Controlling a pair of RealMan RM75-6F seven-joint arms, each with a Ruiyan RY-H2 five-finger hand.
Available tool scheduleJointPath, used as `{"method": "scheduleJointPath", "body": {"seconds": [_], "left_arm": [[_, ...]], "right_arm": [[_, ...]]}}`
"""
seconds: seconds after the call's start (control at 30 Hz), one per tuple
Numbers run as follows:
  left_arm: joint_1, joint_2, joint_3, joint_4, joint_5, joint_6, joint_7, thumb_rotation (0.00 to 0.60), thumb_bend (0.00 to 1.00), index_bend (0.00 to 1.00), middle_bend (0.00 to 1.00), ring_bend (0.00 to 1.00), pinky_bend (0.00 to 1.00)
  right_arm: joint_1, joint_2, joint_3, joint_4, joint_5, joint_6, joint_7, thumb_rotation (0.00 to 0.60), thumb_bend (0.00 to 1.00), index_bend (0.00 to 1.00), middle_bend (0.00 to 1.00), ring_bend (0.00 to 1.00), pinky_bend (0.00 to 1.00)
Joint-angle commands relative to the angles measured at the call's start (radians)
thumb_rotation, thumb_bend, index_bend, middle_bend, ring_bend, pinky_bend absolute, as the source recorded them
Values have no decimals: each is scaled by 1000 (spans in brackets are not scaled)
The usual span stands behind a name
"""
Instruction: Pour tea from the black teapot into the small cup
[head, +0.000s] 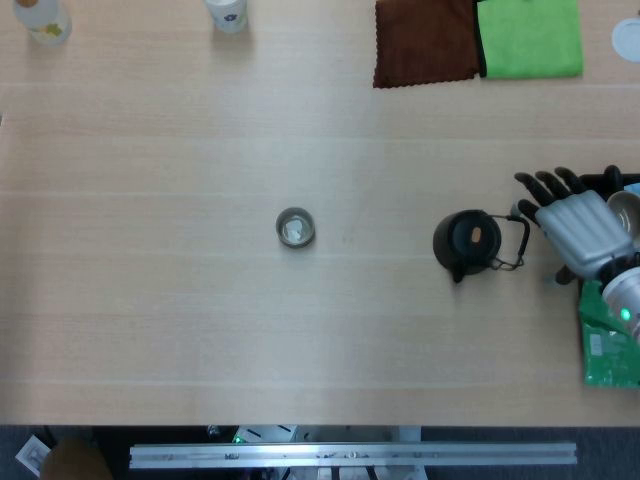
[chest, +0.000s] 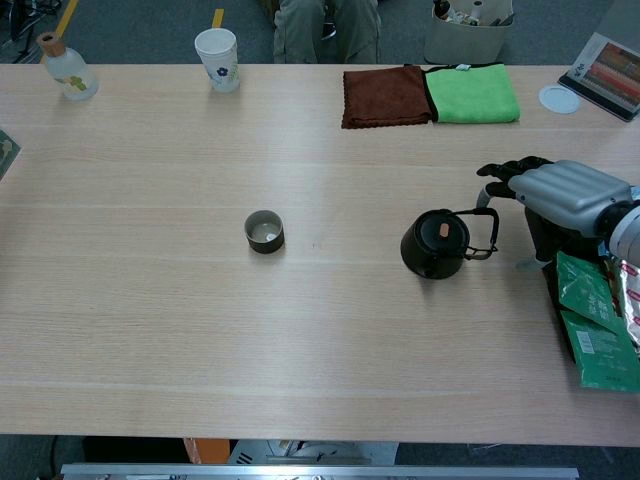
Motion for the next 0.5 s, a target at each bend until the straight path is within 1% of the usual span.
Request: {"method": "scheduleJointPath", "body": {"seconds": [0.03,0.3,0.5], "left_arm": [[1,0,0,2,-1,-1,-2,600,201,155,201,197,164],[2,-1,1,6,5,4,-8,600,201,155,200,197,165],[5,1,1,8,5,8,-12,600,201,155,201,197,165]], "right_arm": [[-17,16,-23,-29,-38,15,11,600,0,268,64,0,0],[-46,38,-66,-86,-131,40,14,600,0,268,67,0,0],[-57,50,-81,-111,-170,46,16,600,0,268,68,0,0]]}}
